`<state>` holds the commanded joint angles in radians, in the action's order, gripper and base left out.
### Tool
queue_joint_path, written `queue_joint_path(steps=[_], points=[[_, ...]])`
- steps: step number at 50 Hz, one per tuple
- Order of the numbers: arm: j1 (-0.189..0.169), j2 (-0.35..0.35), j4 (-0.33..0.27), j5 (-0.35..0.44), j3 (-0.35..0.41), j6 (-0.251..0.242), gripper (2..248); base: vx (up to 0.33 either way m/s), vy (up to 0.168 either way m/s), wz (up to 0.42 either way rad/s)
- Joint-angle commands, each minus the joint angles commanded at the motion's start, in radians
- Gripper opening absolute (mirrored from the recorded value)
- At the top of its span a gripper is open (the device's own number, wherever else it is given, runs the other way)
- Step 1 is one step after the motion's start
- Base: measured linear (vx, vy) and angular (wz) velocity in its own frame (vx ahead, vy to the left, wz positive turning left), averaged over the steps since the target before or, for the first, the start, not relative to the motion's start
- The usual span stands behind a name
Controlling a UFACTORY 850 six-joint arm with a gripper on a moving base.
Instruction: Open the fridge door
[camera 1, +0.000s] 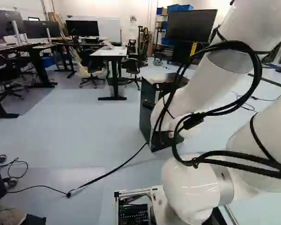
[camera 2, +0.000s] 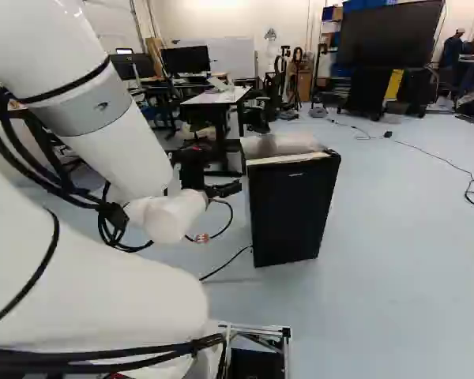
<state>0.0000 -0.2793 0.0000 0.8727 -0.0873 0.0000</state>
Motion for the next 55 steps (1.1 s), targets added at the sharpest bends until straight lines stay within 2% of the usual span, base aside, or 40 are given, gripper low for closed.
queue_joint_path(steps=[34,55], points=[[0.0,0.001,0.0,0.0,-0.001,0.0,247,0.0,0.0,0.0],[-0.012,0.031,0.0,0.0,-0.026,0.0,247,0.0,0.0,0.0]])
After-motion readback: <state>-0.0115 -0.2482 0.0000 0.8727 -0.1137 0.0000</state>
